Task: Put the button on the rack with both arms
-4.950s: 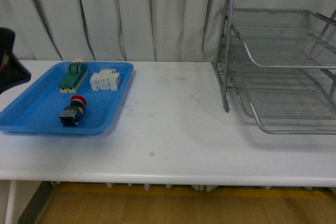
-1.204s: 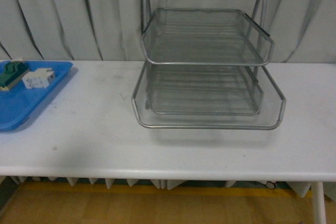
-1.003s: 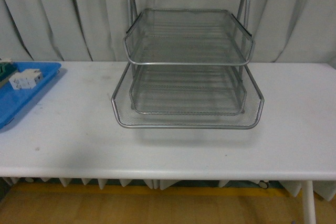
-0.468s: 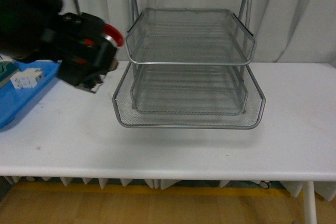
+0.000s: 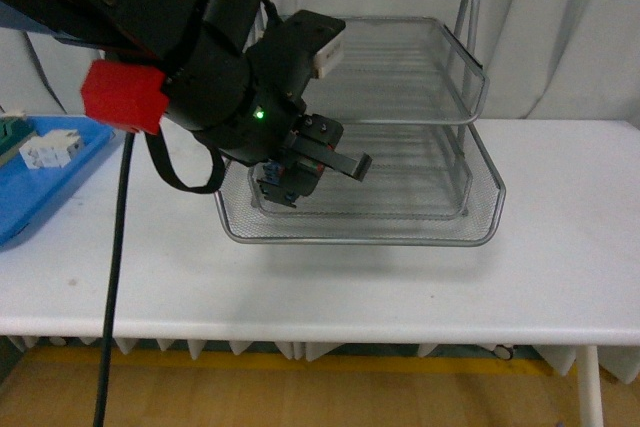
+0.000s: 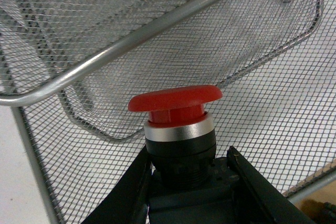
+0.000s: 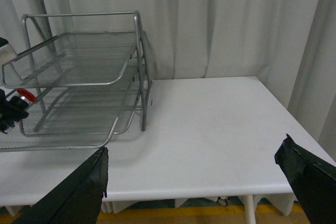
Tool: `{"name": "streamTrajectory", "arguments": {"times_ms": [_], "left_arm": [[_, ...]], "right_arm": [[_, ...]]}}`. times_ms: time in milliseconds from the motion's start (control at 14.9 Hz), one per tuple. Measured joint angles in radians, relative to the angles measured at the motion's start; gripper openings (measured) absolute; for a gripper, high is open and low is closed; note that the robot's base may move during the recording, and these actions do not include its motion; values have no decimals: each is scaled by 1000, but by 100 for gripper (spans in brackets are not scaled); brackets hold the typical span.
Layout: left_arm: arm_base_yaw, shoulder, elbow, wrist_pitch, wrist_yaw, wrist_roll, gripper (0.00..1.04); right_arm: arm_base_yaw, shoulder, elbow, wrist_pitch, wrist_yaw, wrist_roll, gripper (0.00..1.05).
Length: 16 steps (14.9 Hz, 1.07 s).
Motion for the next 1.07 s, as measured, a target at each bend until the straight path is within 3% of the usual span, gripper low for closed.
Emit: {"name": "streamTrajectory", "arguments": {"times_ms": [67, 268, 401, 535, 669, 736, 803, 936, 1070], "left_arm": [[-7, 37, 30, -11, -3, -4, 44], [-13, 64, 65, -5, -8, -2, 80], [2, -28, -26, 23, 26, 0, 100], [37, -196, -153, 68, 60, -10, 98], [97, -431, -325, 208, 53, -38, 98], [103, -537, -473, 499, -123, -88, 87], [123, -599, -589, 686, -233, -127, 76], [182, -672, -811, 877, -246, -165, 51], [222, -765, -929, 907, -200, -180, 27]], "right_arm": [[0, 0, 0, 0, 0, 0, 98], [0, 0, 0, 0, 0, 0, 98], [0, 0, 0, 0, 0, 0, 98], [0, 0, 0, 0, 0, 0, 98], [0, 0, 0, 0, 0, 0, 98], [0, 0, 0, 0, 0, 0, 98], [0, 0, 0, 0, 0, 0, 98], [0, 0, 0, 0, 0, 0, 98], [0, 0, 0, 0, 0, 0, 98]]}}
